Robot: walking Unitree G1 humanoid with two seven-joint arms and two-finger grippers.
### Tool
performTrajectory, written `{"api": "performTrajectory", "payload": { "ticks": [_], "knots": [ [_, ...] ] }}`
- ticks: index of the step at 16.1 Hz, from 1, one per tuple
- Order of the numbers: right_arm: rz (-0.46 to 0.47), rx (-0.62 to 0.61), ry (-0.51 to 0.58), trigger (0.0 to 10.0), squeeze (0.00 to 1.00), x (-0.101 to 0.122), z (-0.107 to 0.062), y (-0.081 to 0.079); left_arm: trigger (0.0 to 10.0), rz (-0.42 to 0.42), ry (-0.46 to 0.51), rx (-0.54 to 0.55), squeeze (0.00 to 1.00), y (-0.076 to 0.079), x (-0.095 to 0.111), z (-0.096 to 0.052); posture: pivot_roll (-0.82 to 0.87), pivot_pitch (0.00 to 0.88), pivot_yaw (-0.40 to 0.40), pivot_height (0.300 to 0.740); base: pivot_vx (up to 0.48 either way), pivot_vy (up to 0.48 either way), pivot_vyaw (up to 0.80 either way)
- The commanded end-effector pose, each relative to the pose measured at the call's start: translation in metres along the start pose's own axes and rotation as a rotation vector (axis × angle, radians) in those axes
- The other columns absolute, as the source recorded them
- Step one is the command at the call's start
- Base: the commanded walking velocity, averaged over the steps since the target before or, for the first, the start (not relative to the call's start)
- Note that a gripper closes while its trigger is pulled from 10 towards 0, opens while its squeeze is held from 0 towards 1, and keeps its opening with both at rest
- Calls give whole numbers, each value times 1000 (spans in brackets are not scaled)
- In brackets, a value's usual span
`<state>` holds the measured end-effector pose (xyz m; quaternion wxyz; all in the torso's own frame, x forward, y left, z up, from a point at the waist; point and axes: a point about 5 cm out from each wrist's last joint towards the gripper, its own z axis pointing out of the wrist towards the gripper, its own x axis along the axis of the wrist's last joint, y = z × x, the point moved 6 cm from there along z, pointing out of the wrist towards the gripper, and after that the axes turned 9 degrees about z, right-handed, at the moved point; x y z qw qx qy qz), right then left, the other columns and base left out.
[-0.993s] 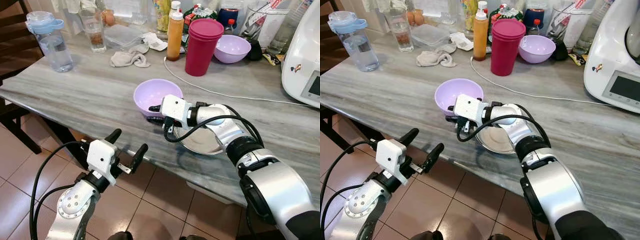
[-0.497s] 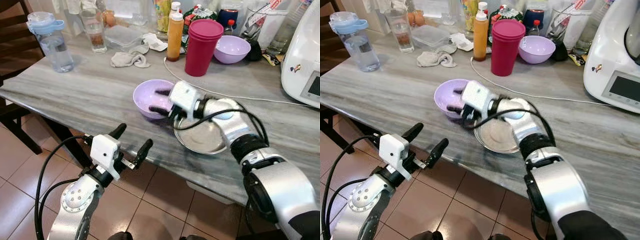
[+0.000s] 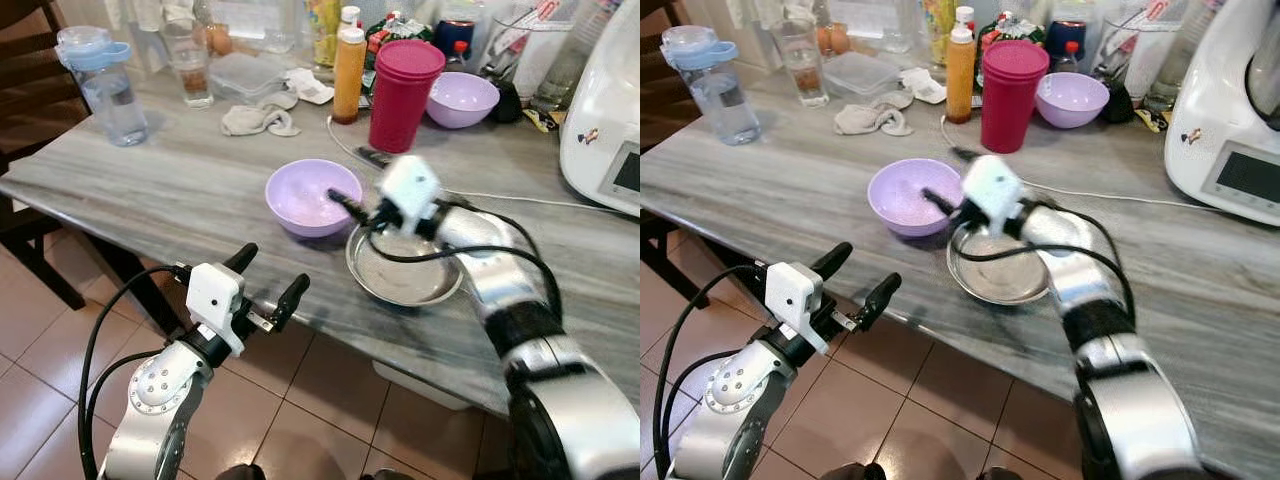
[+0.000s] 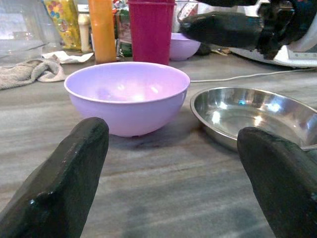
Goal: Setting the table
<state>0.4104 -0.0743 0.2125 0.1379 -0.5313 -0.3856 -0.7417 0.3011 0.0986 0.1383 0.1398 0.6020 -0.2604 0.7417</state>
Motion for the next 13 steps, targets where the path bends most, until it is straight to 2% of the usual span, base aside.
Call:
{"api": "performTrajectory", "payload": {
  "ticks": [1, 5, 7, 9, 11, 13],
  "knots": [
    [4, -61, -1, 10000, 1000, 2, -5, 9, 10000, -4, 7, -19, 0, 2, 0, 0, -132, 103, 16, 740, 0, 0, 0],
    [22, -255, -88, 10000, 1000, -8, -34, 30, 10000, -5, 5, -91, 0, 6, -1, -1, -162, 108, 21, 740, 0, 0, 0],
    [64, -286, -165, 10000, 1000, -22, -46, 27, 10000, -9, -4, -111, 0, 8, -3, -1, -173, 110, 22, 740, 0, 0, 0],
    [81, -281, -211, 10000, 1000, -29, -50, 25, 10000, -10, -6, -114, 0, 8, -4, 0, -176, 111, 23, 740, 0, 0, 0],
    [163, -283, -294, 10000, 1000, -44, -56, 20, 10000, -9, -30, -115, 0, 9, -8, 2, -179, 112, 23, 740, 0, 0, 0],
    [195, -262, -345, 10000, 1000, -51, -58, 14, 10000, -4, -41, -109, 0, 8, -9, 2, -175, 112, 19, 740, 0, 0, 0]
  ]
}}
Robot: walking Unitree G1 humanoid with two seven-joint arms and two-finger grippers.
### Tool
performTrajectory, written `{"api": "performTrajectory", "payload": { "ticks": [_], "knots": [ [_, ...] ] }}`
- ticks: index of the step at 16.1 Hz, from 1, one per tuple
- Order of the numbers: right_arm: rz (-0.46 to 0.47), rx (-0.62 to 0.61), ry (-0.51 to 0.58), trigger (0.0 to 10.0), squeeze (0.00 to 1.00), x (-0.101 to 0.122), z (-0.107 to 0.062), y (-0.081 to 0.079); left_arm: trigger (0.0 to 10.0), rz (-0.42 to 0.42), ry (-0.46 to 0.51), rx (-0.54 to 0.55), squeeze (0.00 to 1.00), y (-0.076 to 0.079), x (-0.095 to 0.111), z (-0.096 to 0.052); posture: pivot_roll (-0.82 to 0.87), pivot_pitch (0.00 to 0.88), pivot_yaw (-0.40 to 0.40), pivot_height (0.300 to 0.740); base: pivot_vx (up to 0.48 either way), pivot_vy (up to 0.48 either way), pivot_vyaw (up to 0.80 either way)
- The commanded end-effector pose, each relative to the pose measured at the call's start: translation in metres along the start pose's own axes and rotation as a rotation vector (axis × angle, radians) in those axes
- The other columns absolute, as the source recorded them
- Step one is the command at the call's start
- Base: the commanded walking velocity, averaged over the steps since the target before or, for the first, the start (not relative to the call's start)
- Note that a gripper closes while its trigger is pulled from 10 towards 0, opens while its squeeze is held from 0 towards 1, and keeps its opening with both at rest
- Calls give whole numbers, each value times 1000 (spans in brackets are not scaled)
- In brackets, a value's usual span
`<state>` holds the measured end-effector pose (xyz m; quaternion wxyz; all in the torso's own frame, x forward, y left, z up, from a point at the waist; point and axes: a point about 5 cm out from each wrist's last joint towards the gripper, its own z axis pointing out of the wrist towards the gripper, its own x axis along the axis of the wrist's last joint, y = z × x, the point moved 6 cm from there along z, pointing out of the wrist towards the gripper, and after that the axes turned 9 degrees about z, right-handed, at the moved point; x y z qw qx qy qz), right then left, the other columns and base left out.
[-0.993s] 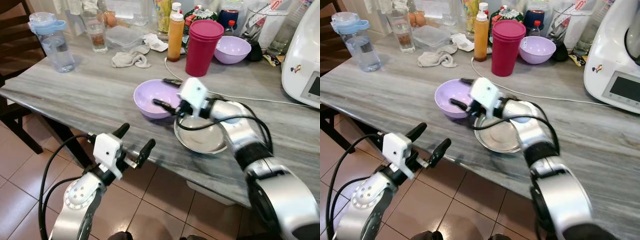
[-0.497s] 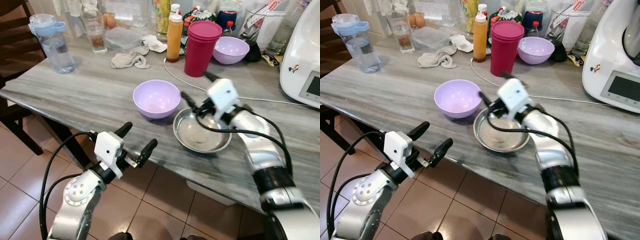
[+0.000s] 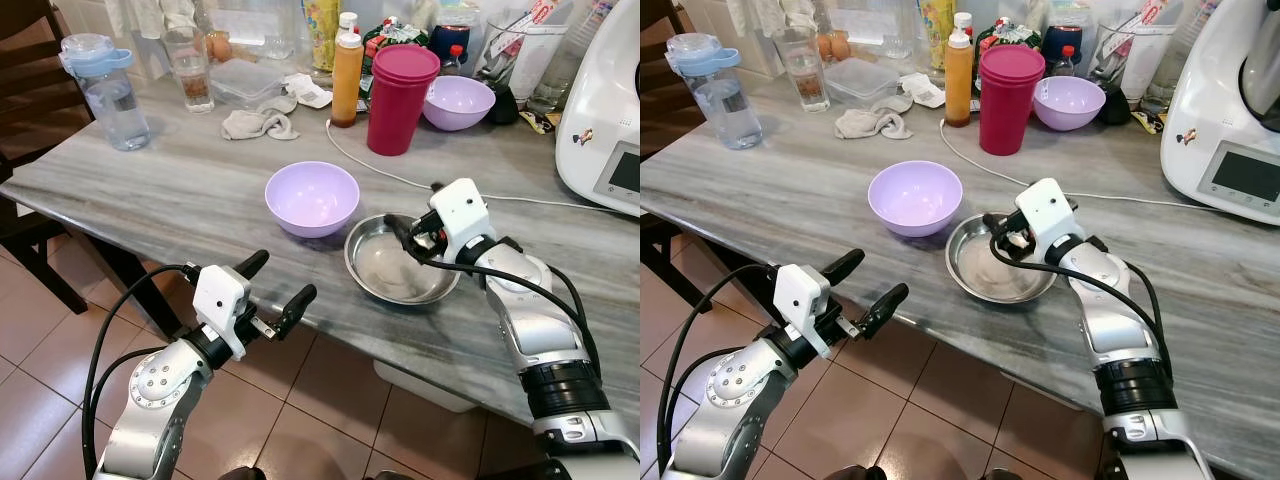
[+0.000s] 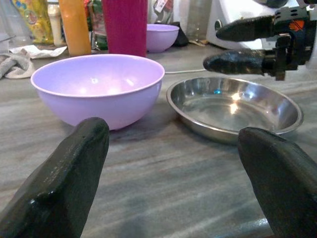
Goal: Setting the table
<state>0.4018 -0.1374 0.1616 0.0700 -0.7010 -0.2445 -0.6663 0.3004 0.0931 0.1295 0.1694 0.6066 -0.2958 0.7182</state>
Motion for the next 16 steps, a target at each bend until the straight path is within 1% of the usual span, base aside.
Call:
{"api": "performTrajectory", "payload": {
  "ticks": [1, 2, 5, 6, 7, 8, 11, 15, 16],
  "knots": [
    [-12, 11, -18, 10000, 969, 0, -2, -2, 10000, 4, -19, -1, 0, 0, -2, 1, -175, 112, 18, 740, 0, 0, 0],
    [6, 24, -51, 10000, 957, -4, -3, -3, 10000, -36, -27, 40, 0, -5, -5, 0, -173, 113, 16, 740, 0, 0, 0],
    [31, 62, -124, 10000, 839, -14, -4, -9, 10000, -38, -31, 57, 0, -9, -8, -1, -173, 110, 11, 740, 0, 0, 0],
    [42, 80, -148, 10000, 467, -18, -4, -11, 10000, -40, -35, 54, 0, -9, -10, -1, -174, 109, 9, 740, 0, 0, 0],
    [62, 97, -166, 10000, 200, -21, -5, -14, 10000, -42, -38, 53, 0, -8, -12, -2, -174, 108, 8, 740, 0, 0, 0],
    [63, 124, -197, 10000, 0, -26, -8, -18, 10000, -45, -42, 52, 0, -8, -13, -2, -175, 106, 7, 740, 0, 0, 0],
    [75, 145, -227, 10000, 0, -31, -10, -23, 10000, -47, -49, 28, 0, -6, -16, -2, -175, 105, 0, 740, 0, 0, 0],
    [131, 187, -236, 10000, 0, -33, -7, -36, 10000, -45, -49, 25, 0, -6, -17, -1, -171, 103, 0, 740, 0, 0, 0],
    [141, 205, -239, 10000, 0, -34, -5, -42, 10000, -45, -50, 23, 0, -6, -17, -1, -169, 103, -1, 740, 0, 0, 0]
  ]
}}
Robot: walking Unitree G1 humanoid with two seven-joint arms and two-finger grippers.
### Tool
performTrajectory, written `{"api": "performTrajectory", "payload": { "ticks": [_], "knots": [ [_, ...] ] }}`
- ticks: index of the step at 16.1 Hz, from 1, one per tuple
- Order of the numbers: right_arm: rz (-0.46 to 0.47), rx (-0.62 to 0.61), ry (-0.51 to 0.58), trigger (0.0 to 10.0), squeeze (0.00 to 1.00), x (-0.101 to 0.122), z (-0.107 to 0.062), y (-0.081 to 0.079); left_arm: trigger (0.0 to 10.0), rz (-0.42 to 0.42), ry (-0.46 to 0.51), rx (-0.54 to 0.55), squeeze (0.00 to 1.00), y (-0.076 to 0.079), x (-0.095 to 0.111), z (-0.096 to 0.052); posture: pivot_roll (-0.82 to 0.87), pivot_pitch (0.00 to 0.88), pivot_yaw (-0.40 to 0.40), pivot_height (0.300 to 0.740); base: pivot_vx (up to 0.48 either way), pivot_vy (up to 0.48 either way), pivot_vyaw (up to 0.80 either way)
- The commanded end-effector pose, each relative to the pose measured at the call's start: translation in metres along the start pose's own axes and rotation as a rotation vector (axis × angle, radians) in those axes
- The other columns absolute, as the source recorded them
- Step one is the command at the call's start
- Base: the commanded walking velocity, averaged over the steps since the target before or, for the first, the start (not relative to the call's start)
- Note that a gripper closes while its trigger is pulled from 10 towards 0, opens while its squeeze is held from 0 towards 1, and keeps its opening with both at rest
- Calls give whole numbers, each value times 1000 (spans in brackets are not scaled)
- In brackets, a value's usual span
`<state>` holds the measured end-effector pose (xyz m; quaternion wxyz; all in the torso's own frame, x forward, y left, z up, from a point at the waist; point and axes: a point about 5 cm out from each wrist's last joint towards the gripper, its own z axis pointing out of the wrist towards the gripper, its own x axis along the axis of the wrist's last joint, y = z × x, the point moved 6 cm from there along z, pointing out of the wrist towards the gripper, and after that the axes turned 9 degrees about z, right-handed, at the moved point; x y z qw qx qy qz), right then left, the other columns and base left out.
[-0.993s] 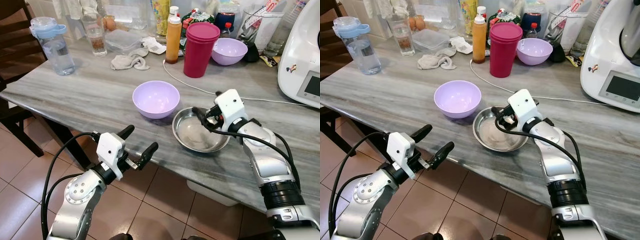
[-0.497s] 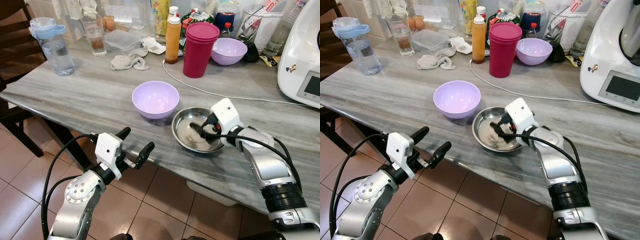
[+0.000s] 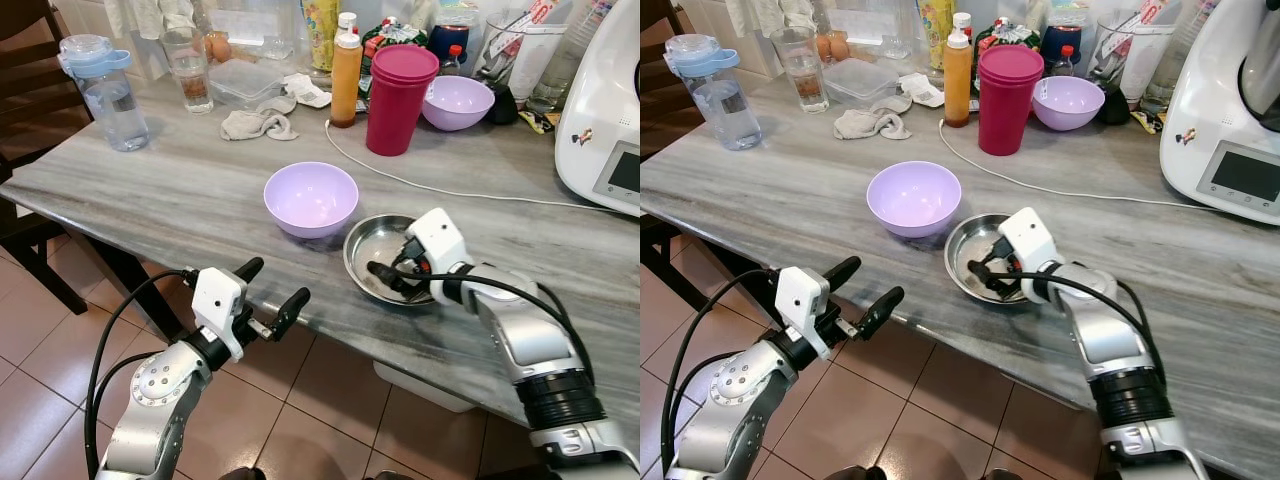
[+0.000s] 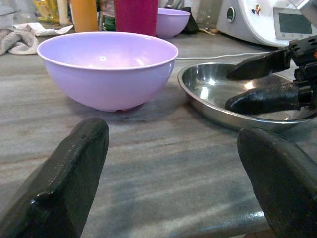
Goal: Setting the table
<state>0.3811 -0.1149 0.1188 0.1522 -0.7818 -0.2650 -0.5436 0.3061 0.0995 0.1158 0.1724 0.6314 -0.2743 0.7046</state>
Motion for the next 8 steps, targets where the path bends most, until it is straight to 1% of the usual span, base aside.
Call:
{"api": "performTrajectory", "payload": {
  "ticks": [1, 3, 8],
  "knots": [
    [6, 19, 6, 10000, 0, 2, 1, -6, 10000, 5, -8, -4, 0, 0, -2, 0, -169, 103, -1, 740, 0, 0, 0],
    [35, 48, 11, 10000, 0, 3, 5, -14, 10000, 4, -9, -5, 0, 0, -2, -1, -165, 105, -2, 740, 0, 0, 0],
    [65, 92, -1, 10000, 0, 2, 16, -28, 10000, 7, -14, -6, 0, 1, -3, -2, -155, 110, -5, 740, 0, 0, 0]
  ]
}}
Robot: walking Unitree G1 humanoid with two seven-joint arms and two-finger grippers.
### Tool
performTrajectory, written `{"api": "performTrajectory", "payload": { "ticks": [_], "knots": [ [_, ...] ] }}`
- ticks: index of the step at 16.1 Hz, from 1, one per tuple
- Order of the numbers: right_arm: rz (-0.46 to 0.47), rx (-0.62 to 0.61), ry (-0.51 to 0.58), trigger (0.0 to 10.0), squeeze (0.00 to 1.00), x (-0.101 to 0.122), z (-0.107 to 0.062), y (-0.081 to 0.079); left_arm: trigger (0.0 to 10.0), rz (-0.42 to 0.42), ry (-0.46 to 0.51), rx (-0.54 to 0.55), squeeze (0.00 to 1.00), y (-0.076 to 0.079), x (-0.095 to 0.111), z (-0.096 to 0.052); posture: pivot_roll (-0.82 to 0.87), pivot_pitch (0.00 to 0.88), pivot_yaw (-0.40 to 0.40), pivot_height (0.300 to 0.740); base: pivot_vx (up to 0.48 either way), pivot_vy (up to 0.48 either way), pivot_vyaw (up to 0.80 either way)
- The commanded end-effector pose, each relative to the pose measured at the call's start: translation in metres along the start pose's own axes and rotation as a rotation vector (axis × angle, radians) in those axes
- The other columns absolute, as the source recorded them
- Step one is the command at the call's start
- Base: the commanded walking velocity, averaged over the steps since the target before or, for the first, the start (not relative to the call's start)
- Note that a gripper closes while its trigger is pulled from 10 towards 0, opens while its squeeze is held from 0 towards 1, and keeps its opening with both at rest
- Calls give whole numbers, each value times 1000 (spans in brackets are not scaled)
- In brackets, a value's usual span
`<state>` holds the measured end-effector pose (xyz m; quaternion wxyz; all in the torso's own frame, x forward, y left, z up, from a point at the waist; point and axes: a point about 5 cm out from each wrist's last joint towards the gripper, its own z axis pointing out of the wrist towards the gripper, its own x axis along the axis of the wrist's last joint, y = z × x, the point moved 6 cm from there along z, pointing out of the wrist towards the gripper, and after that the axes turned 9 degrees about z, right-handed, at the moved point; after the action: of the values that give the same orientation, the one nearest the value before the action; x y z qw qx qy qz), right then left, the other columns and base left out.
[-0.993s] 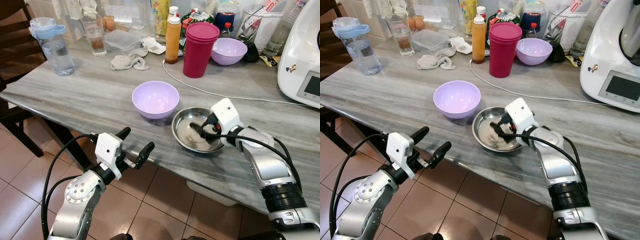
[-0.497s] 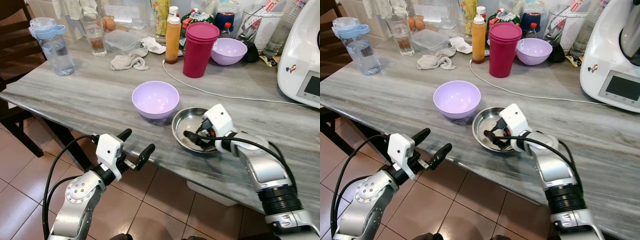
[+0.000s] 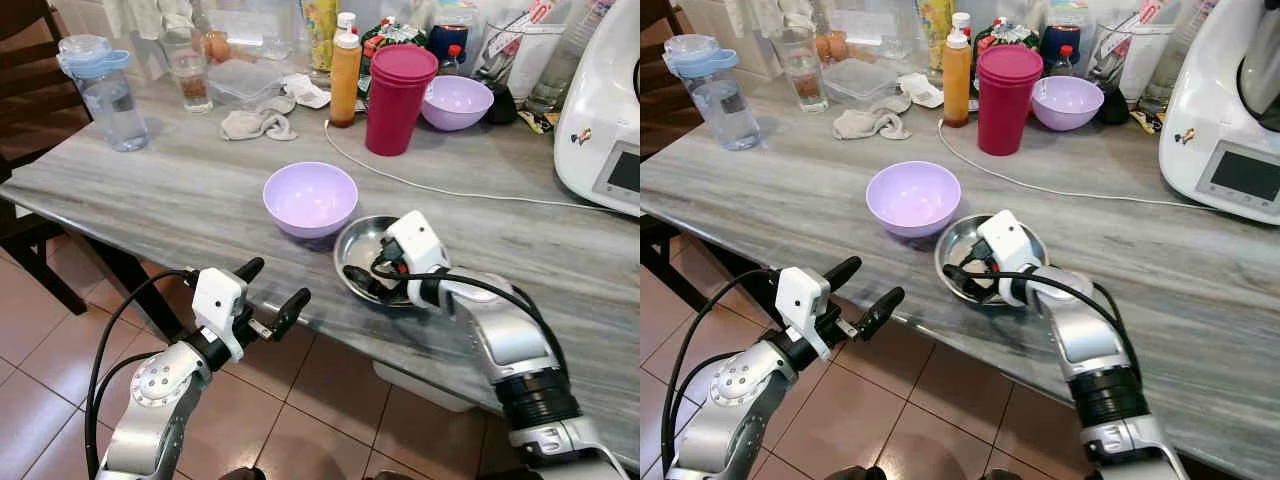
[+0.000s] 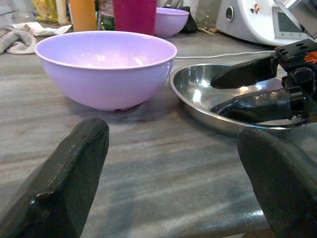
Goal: Setting the table
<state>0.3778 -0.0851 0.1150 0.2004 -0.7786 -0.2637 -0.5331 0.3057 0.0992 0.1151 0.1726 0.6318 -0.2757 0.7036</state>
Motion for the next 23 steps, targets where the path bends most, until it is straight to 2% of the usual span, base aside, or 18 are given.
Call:
{"api": "performTrajectory", "payload": {
  "ticks": [1, 5, 9, 14, 16, 19, 22, 23],
  "knots": [
    [11, 14, -15, 10000, 0, -2, 2, -1, 10000, 6, -12, 0, 0, 1, -2, -2, -155, 110, -6, 740, 0, 0, 0],
    [44, 6, -5, 10000, 0, 0, 2, 2, 10000, 2, -13, 1, 0, 2, -2, -2, -154, 111, -8, 740, 0, 0, 0],
    [74, 27, 16, 10000, 0, 5, 7, -4, 10000, 4, -13, -6, 0, 3, -2, 0, -157, 110, -7, 740, 0, 0, 0],
    [93, 22, 27, 10000, 0, 6, 8, -2, 10000, 5, -14, -10, 0, 3, -2, 1, -159, 110, -4, 740, 0, 0, 0],
    [75, -3, 74, 10000, 0, 15, 3, 3, 10000, 8, -13, -7, 0, 1, -2, 0, -160, 108, -4, 740, 0, 0, 0],
    [50, -81, 234, 10000, 0, 40, -20, 20, 10000, 14, -4, 35, 0, -8, -1, -2, -170, 103, 0, 740, 0, 0, 0],
    [70, -113, 333, 10000, 0, 52, -41, 27, 10000, 19, 12, 88, 0, -17, 1, -3, -182, 98, 8, 740, 0, 0, 0],
    [75, -156, 397, 10000, 0, 59, -53, 33, 10000, 16, 22, 140, 0, -24, 3, -4, -188, 97, 14, 740, 0, 0, 0]
  ]
}}
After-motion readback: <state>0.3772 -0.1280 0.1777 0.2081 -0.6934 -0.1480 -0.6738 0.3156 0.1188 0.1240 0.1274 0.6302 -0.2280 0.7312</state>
